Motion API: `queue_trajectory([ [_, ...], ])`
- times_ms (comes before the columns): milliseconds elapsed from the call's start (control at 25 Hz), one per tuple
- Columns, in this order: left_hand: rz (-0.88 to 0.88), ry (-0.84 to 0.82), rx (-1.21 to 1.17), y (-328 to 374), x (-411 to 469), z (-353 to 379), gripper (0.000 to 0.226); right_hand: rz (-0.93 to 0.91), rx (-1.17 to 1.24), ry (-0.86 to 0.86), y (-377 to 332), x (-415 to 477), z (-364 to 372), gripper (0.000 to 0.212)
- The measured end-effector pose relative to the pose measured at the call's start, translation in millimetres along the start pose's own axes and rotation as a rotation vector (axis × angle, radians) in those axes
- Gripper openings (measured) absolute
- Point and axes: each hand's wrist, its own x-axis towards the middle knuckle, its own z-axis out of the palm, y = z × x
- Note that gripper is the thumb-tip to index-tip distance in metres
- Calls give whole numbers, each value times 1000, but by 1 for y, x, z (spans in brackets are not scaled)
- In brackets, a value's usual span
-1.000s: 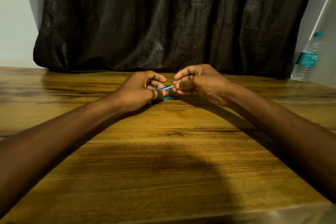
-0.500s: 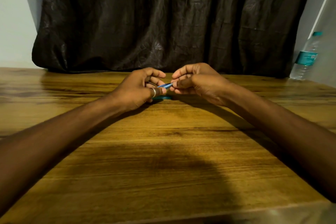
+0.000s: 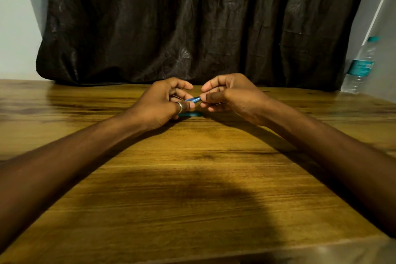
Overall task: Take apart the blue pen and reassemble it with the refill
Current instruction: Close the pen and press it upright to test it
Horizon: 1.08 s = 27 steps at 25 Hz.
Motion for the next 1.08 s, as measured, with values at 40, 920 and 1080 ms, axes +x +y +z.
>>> queue_trajectory([
  [40, 1, 3, 1, 0, 0, 0, 44, -2, 4, -2, 0, 0, 0, 18],
  [920, -160, -113, -95, 0, -2, 7, 15, 59, 246, 142, -1, 8, -7, 21],
  [1080, -253, -181, -250, 7, -5, 13, 14, 16, 317, 179, -6, 6, -3, 15],
])
